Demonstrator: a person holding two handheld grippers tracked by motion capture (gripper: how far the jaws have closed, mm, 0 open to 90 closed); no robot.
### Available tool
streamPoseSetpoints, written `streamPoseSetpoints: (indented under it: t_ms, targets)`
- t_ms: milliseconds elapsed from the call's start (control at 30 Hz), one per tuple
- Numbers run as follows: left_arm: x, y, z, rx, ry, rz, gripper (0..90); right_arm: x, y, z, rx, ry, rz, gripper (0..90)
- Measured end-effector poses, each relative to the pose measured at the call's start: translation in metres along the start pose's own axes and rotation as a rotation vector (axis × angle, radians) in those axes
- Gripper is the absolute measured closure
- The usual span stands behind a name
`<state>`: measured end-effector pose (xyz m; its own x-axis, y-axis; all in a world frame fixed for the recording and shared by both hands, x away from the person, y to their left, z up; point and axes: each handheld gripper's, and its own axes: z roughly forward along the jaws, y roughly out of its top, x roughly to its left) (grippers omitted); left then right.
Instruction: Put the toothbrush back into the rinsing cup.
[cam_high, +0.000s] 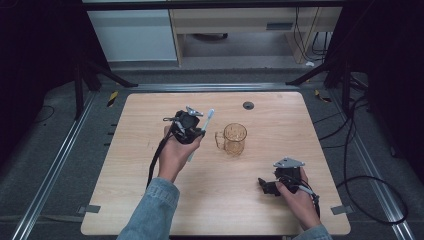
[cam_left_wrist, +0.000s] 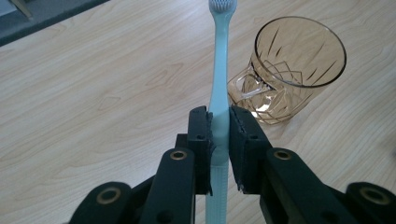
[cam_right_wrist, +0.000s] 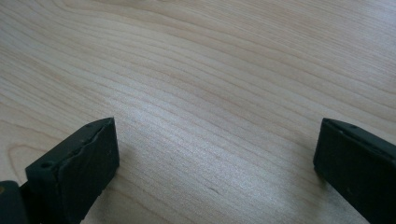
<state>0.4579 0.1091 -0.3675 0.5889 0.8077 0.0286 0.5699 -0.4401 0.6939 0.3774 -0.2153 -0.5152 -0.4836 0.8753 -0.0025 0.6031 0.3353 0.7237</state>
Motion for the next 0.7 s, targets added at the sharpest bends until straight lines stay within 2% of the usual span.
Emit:
streamPoseSetpoints:
  t_ms: [167,200,467,533,700]
  targets:
    - [-0.0011,0.0009,-0.0004,-0.030,0.012,0.005,78.4,-0.0001,0.0000,-0.0001,0.000,0.000,-0.001,0.5]
    - [-0.0016,0.0011,-0.0009,-0.046,0.013,0.019,78.5,0.0001,0.0000,0.0000,0.000,0.000,0.002,0.5]
    - [-0.0022,0.0008,-0.0019,-0.088,0.015,0.012,78.5,0.0000,0.0000,0.0001,0.000,0.000,-0.001,0.5]
    - [-0.0030,0.0009,-0.0030,-0.124,0.023,0.009,78.5,-0.0002,0.0000,-0.0001,0.000,0.001,-0.002,0.5]
    - [-0.0057,0.0020,-0.0052,-0.164,0.032,0.009,78.5,-0.0001,0.0000,0.0000,0.000,0.000,-0.001,0.5]
